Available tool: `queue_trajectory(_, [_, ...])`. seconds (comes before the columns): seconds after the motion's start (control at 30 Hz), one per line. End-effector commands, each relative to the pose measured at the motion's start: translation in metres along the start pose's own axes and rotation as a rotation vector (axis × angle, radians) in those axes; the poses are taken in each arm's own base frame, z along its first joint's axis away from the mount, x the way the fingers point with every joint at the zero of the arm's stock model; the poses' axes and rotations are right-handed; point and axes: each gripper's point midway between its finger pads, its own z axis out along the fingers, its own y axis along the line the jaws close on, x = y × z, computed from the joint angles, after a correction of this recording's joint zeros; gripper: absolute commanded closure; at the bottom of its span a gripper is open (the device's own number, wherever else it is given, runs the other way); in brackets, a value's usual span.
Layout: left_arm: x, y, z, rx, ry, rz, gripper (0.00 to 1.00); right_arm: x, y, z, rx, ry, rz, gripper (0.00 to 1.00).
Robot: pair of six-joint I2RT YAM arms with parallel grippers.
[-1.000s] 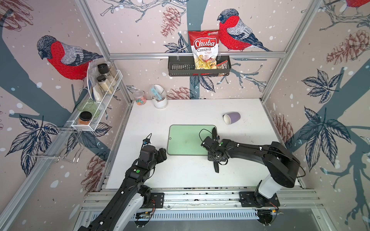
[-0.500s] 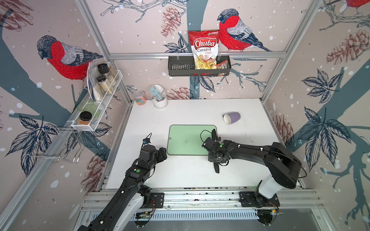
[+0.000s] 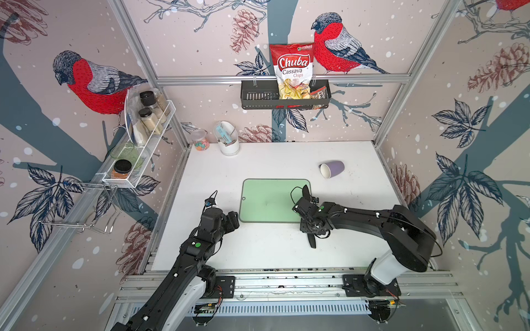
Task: Align the knife with the edge of the cutting board
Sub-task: Place the knife at the edge of the cutting board.
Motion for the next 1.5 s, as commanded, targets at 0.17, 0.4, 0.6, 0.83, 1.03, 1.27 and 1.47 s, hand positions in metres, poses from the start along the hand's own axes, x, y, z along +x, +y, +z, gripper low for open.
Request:
queue_trajectory(0.17, [-0.005,-0.005,0.000,0.020,-0.016,0.007,0.20,0.000,0.001,0.000,-0.030,0.007,0.019,0.68])
queue_trajectory(0.4, [-0.005,-0.005,0.000,0.022,-0.015,0.007,0.20,0.001,0.000,0.001,-0.030,0.006,0.021,0.69])
queue_trajectory(0.6, [-0.005,-0.005,0.000,0.021,-0.017,0.007,0.20,-0.001,-0.001,-0.001,-0.015,-0.003,0.006,0.68])
queue_trajectory(0.83, [-0.006,-0.005,0.000,0.017,-0.020,0.007,0.20,-0.003,0.001,-0.004,-0.018,-0.011,-0.002,0.43])
queue_trajectory(1.03, [-0.006,-0.004,0.000,0.012,-0.020,0.008,0.20,-0.012,0.006,-0.025,-0.065,-0.061,-0.038,0.21])
queue_trajectory(1.27, [-0.008,-0.002,-0.002,0.005,-0.033,0.005,0.20,-0.067,-0.018,-0.092,-0.184,-0.274,0.005,0.08])
queue_trajectory(1.47, [-0.012,-0.001,-0.003,-0.005,-0.053,-0.004,0.20,-0.111,-0.069,-0.126,-0.253,-0.467,0.187,0.02])
